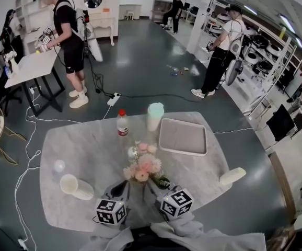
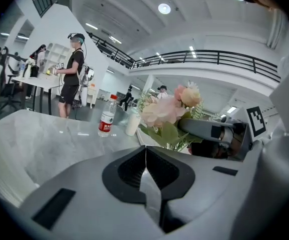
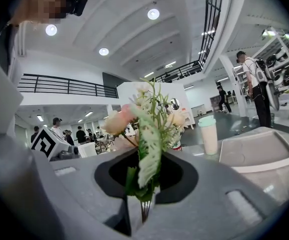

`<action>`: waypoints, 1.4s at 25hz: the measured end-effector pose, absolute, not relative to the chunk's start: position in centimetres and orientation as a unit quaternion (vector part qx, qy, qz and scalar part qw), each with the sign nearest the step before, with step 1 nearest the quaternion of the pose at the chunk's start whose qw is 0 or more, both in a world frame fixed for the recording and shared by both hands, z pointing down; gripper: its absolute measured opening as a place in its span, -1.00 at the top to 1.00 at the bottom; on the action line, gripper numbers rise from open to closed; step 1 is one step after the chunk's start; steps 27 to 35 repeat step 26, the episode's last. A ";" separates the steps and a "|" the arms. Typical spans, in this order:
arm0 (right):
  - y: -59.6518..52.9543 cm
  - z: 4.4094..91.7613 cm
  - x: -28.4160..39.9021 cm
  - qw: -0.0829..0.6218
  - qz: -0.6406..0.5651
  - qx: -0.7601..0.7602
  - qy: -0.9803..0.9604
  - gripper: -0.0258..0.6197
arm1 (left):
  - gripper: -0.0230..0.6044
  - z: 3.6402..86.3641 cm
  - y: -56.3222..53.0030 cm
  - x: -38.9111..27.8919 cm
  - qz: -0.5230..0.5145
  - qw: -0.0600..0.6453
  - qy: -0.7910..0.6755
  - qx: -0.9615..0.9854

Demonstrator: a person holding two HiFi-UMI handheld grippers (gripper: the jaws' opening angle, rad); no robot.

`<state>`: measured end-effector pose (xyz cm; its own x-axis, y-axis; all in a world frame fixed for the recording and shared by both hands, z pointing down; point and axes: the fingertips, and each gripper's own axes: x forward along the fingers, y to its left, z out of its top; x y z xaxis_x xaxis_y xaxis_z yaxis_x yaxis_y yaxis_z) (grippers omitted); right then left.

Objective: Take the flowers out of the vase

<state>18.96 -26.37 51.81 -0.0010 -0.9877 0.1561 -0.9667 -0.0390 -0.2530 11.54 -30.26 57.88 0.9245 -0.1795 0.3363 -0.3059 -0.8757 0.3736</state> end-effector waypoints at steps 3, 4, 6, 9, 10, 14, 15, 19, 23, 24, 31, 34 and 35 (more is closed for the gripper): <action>-26.5 51.9 18.6 0.043 -0.150 -0.701 0.696 0.69 | 0.92 58.1 -30.2 11.3 0.152 0.217 -0.127 0.956; -26.6 51.9 18.5 0.046 -0.151 -0.697 0.699 0.69 | 0.92 58.2 -30.1 11.3 0.153 0.217 -0.127 0.956; -26.7 51.7 18.5 0.049 -0.149 -0.694 0.703 0.69 | 0.92 58.2 -30.1 11.5 0.154 0.218 -0.126 0.955; -26.6 51.6 18.3 0.052 -0.150 -0.693 0.703 0.69 | 0.92 58.0 -30.1 11.4 0.152 0.218 -0.126 0.956; -26.6 51.5 18.2 0.055 -0.152 -0.693 0.702 0.69 | 0.92 58.0 -30.1 11.3 0.151 0.218 -0.126 0.956; -26.6 51.3 17.6 0.058 -0.155 -0.691 0.703 0.69 | 0.92 57.7 -30.0 11.1 0.148 0.218 -0.124 0.957; -26.6 51.3 17.5 0.057 -0.154 -0.691 0.704 0.69 | 0.92 57.7 -30.0 11.1 0.149 0.218 -0.123 0.957; -26.3 51.4 17.5 0.056 -0.155 -0.690 0.705 0.69 | 0.92 57.7 -29.6 11.4 0.149 0.217 -0.119 0.957; -26.0 51.3 17.3 0.057 -0.158 -0.691 0.703 0.69 | 0.92 57.5 -29.3 11.2 0.148 0.219 -0.120 0.957; -25.9 51.3 17.2 0.057 -0.158 -0.691 0.704 0.69 | 0.92 57.5 -29.4 11.0 0.148 0.219 -0.120 0.957; -26.0 51.3 16.9 0.057 -0.157 -0.690 0.704 0.69 | 0.92 57.7 -29.4 10.7 0.148 0.218 -0.121 0.957; -26.0 51.3 16.9 0.057 -0.157 -0.690 0.704 0.69 | 0.92 57.7 -29.4 10.7 0.148 0.218 -0.121 0.957; -26.0 51.3 16.9 0.057 -0.157 -0.690 0.704 0.69 | 0.92 57.7 -29.4 10.7 0.148 0.218 -0.121 0.957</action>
